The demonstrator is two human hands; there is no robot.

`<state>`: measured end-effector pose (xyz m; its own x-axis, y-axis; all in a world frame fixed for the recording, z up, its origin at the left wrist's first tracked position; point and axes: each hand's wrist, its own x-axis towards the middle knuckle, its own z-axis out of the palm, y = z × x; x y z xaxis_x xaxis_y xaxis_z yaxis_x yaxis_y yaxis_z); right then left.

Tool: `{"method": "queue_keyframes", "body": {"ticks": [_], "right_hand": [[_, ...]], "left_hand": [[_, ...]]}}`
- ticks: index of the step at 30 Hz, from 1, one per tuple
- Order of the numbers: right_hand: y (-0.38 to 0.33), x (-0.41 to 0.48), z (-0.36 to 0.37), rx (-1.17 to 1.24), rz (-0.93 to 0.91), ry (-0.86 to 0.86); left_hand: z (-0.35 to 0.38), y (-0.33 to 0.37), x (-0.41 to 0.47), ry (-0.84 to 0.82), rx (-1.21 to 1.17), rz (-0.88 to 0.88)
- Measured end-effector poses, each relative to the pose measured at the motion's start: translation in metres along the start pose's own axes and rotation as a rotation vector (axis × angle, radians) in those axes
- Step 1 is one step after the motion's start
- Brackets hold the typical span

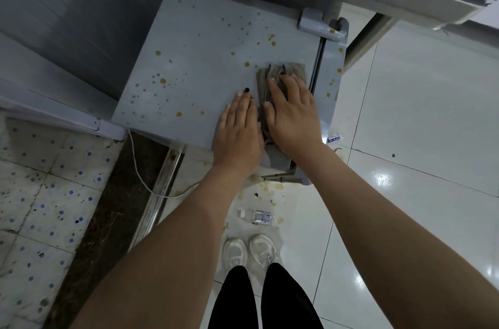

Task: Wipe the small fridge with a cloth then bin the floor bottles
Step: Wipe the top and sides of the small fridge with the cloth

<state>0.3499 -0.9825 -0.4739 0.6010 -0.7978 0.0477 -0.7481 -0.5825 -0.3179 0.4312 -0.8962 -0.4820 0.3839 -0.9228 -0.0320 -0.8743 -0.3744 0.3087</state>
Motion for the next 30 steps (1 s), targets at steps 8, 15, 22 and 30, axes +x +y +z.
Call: {"method": "queue_keyframes", "body": {"ticks": [8, 15, 22, 30], "right_hand": [[0.007, -0.053, 0.002, -0.051, -0.008, 0.093], [0.010, 0.009, -0.001, 0.031, 0.056, 0.034], [0.009, 0.000, 0.001, 0.026, 0.082, 0.093], [0.001, -0.020, 0.005, 0.021, 0.104, 0.123]], "left_hand": [[0.000, 0.001, 0.002, 0.044, -0.018, 0.003], [0.002, 0.000, 0.002, 0.033, 0.032, -0.005], [0.004, 0.000, 0.001, 0.039, 0.033, -0.011], [0.005, 0.000, 0.002, 0.069, 0.011, -0.001]]}}
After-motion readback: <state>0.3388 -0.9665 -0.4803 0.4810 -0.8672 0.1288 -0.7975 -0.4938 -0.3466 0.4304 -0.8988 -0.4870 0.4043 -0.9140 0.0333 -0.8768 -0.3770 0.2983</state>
